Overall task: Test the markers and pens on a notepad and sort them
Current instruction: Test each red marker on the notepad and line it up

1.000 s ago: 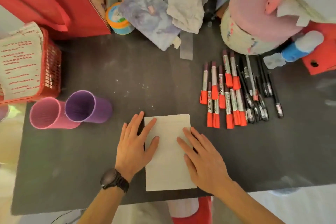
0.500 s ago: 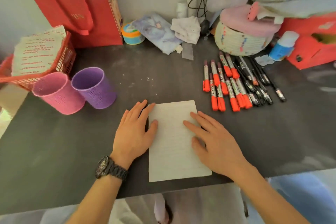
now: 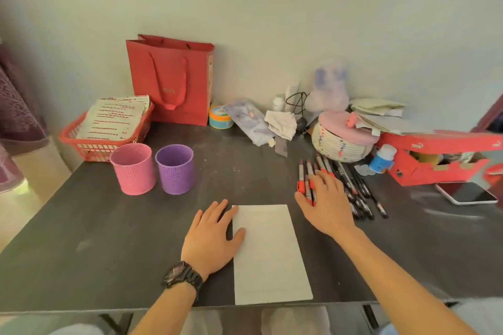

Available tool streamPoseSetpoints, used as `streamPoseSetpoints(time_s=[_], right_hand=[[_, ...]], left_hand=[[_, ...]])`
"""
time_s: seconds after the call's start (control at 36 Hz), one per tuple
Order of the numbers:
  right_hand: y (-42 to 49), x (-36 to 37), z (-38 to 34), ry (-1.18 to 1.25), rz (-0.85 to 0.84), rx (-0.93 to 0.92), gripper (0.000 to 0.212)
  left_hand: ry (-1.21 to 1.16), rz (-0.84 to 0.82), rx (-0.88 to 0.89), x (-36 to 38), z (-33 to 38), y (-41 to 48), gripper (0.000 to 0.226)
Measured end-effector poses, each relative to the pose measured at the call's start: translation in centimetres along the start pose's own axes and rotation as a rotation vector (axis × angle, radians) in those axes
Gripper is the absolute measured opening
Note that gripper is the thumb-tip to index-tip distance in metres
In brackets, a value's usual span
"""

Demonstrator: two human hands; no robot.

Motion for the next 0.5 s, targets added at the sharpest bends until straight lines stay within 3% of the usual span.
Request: streamPoseSetpoints(time_s=[0.08, 0.17, 0.28, 0.5], right_hand=[[1.5, 1.8, 1.1, -0.143, -0.022, 0.007, 0.074], [2.4, 4.6, 1.9, -0.185, -0.131, 0.02, 0.079], [3.5, 5.5, 1.8, -0.174, -0.146, 0.022, 0.064], [3.3, 4.3, 0.6, -0.201, 0.012, -0.047, 0.034]], left_hand=[[-0.01, 0.024, -0.012, 0.3, -0.4, 0.4, 0.072], [-0.01, 0.042, -0.017, 0.4, -0.6, 0.6, 0.072], [-0.01, 0.065, -0.024, 0.2, -0.4, 0.5, 0.072], [0.005, 0.079, -0.034, -0.1, -0.5, 0.7, 0.069]])
Point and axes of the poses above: each hand's wrist, its own y-axis towards the middle knuckle, its own x-axis out of the palm, z = x × y, the point moved 10 cm from there along y, towards the middle knuckle, and after that the axes turned 9 degrees about y, right-handed, at the moved point
